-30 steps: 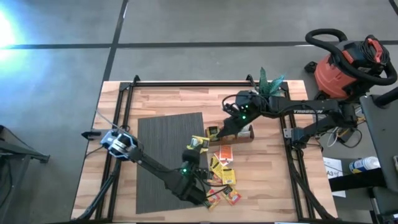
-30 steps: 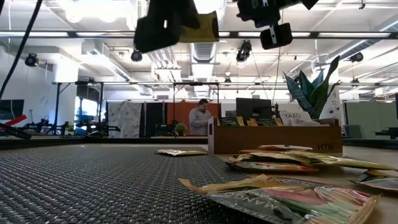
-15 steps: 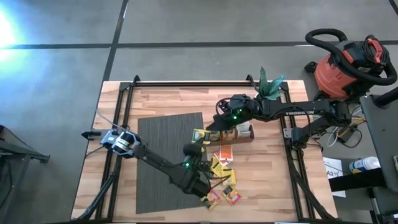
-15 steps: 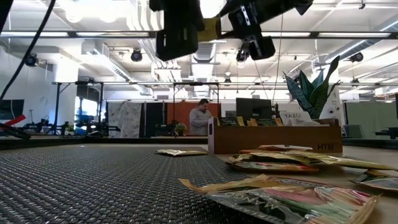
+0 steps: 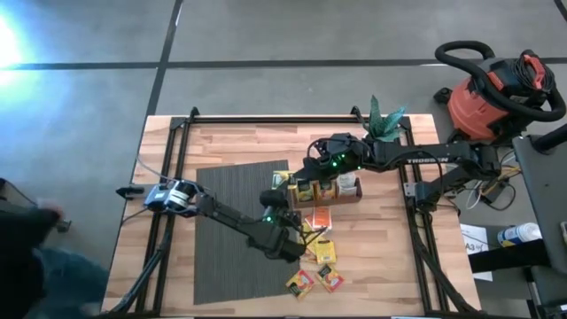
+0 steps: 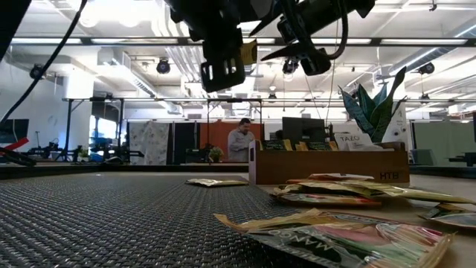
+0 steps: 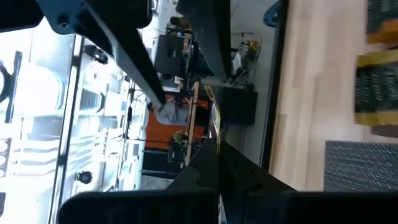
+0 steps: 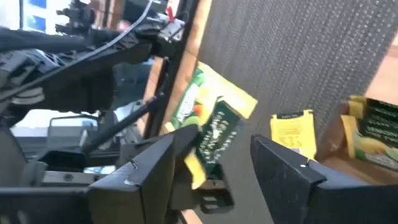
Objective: Pick & Place Tea
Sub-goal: Put the yellow tea bag into the middle section of the wooden organizer
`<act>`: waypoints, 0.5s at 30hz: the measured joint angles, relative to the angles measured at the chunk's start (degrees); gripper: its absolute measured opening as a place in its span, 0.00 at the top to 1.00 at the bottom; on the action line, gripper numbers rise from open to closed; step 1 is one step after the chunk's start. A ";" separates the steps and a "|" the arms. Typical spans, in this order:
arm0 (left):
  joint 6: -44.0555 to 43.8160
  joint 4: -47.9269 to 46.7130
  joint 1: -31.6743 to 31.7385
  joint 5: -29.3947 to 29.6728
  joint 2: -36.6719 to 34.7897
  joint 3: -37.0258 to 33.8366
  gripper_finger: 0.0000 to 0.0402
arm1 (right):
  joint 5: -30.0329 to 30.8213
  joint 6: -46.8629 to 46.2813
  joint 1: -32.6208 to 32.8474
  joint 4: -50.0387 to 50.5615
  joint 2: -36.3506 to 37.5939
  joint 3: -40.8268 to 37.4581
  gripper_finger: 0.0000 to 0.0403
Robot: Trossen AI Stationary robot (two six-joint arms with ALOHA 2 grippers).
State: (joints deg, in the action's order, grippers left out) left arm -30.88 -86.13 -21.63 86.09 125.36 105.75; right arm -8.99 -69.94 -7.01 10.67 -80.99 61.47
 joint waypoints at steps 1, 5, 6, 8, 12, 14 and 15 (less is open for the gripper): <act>-0.28 0.04 0.26 0.43 0.00 -0.02 1.00 | 0.00 -0.20 -0.20 -0.46 0.00 0.00 0.49; -0.43 0.30 1.04 2.21 0.00 0.77 1.00 | 0.00 -1.34 -0.32 -0.88 -0.17 -0.08 0.50; -0.43 0.36 1.22 2.64 0.00 1.04 1.00 | 0.00 -1.71 -0.39 -0.93 -0.17 -0.20 0.51; -0.48 0.62 1.50 3.14 0.00 1.52 1.00 | -0.03 -2.26 -0.50 -1.52 -0.17 -0.61 0.53; -0.47 2.10 2.04 4.01 0.00 2.32 1.00 | -0.22 -2.60 -1.42 -4.68 -0.22 -1.62 0.59; -0.29 2.70 2.20 4.00 0.00 2.34 1.00 | -1.37 -3.09 -1.89 -5.96 -0.22 -1.76 0.63; -0.29 2.94 2.29 3.99 0.00 2.33 1.00 | -1.72 -3.21 -1.98 -6.19 -0.22 -1.83 0.65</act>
State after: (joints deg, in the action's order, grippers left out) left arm -31.17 -83.18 -19.34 90.08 125.36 108.08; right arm -10.72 -73.14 -8.99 4.48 -81.21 59.64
